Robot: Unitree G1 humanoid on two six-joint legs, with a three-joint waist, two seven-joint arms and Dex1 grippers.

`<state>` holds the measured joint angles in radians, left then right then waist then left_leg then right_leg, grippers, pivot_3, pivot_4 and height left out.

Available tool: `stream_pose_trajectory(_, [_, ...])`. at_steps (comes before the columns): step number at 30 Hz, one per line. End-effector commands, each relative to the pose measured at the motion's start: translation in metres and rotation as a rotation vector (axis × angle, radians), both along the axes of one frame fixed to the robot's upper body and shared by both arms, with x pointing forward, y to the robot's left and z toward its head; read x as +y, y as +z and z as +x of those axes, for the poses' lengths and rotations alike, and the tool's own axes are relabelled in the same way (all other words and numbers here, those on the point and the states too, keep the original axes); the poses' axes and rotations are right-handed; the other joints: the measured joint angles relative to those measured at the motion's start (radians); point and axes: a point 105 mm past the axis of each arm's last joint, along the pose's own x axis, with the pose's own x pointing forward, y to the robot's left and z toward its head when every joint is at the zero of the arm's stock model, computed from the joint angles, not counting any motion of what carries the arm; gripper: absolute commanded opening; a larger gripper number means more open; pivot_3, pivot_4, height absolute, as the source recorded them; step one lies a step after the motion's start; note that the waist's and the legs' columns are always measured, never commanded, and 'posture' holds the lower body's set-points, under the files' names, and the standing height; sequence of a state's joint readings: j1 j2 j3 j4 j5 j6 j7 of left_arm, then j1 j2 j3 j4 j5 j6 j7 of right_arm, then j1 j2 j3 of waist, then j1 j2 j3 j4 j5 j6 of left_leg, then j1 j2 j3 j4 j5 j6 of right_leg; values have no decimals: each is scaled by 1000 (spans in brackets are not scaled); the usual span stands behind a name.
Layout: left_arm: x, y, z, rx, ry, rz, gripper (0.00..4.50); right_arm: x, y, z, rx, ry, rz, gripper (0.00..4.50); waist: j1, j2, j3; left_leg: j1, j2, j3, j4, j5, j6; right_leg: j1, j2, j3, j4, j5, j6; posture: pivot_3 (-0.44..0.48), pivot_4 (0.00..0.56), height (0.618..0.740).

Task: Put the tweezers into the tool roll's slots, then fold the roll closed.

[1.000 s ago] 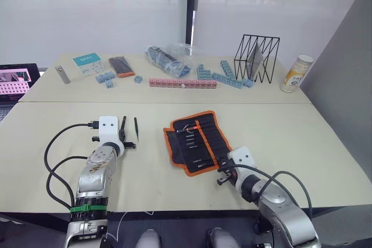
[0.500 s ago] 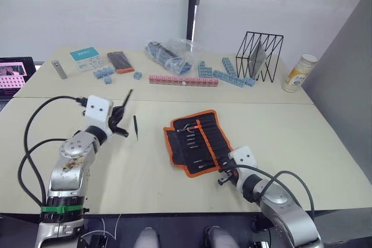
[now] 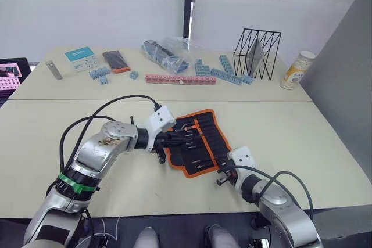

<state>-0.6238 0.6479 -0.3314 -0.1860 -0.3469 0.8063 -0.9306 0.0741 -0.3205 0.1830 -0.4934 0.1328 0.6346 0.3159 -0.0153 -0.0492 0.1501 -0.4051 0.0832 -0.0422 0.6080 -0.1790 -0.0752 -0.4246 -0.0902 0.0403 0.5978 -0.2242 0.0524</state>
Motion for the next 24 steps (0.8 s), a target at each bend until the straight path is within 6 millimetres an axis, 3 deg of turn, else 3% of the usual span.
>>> stream_pose_trajectory(1, [-5,1,-1,1,-16,65,11,-7,-39,-14,174,-37,-36,0,1,0,0,0,0,0,0,0,0,0,0,0,0,0,0,0,150,721])
stream_pose_trajectory(24, [-27,-13,12,-11,-32,317,11,-5,-41,-18,181,-54,-29,0,2,0,0,-1,0,-1,1,0,1,1,1,1,1,0,0,0,150,721])
